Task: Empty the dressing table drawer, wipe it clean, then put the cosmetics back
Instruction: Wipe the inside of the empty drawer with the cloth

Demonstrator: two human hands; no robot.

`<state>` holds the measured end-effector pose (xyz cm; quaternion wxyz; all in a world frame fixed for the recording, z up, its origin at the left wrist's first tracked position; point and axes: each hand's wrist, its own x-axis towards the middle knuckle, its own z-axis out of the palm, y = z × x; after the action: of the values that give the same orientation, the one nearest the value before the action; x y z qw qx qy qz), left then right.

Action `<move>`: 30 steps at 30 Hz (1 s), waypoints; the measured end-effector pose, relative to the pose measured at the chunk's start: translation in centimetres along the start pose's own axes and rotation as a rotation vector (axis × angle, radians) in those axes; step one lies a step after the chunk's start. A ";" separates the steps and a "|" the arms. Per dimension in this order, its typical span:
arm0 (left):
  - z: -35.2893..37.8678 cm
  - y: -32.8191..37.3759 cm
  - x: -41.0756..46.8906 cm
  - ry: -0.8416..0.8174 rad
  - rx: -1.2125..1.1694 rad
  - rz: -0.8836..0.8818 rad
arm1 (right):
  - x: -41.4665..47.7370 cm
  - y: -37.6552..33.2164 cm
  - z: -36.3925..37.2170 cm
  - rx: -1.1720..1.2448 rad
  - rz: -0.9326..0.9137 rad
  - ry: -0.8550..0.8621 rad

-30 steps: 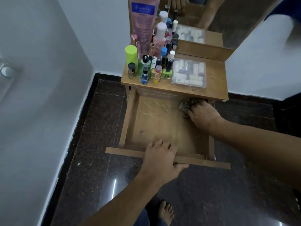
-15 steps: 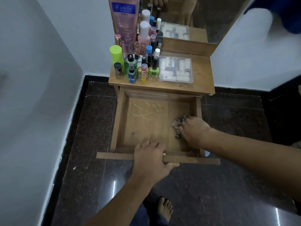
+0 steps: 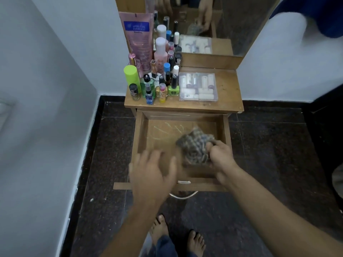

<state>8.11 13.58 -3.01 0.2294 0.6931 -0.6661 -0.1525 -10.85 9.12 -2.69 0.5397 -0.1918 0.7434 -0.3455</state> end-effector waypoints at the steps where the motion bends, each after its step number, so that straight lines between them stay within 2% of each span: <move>1: -0.3 -0.6 0.6 0.048 0.071 -0.079 | 0.4 0.4 1.0 0.150 -0.026 0.118; 4: -0.5 -2.6 1.6 0.047 0.164 -0.283 | 2.3 0.5 4.2 0.387 -0.123 0.408; 7: 0.1 -3.9 1.0 -0.043 0.213 -0.377 | 4.6 -0.6 6.7 0.538 -0.173 0.577; 10: 0.5 -4.5 0.2 -0.119 0.289 -0.350 | 6.8 -2.1 8.2 0.488 -0.293 0.656; 14: 0.4 -5.1 0.4 -0.080 0.189 -0.347 | 8.8 -2.4 9.7 0.354 -0.397 0.706; 20: 0.5 -4.8 0.5 -0.035 0.154 -0.333 | 9.1 -0.8 11.3 0.151 -0.485 0.588; 26: 0.4 -5.0 1.4 -0.026 0.175 -0.318 | 8.2 0.6 14.2 -0.102 -0.630 0.301; 30: 0.6 -5.1 1.4 -0.028 0.176 -0.304 | 7.6 0.2 15.6 -0.194 -0.623 0.183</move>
<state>12.29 12.15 -6.05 0.1328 0.8009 -0.5677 -0.1363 1.18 -0.49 -10.70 0.3185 -0.4282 0.7238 -0.4373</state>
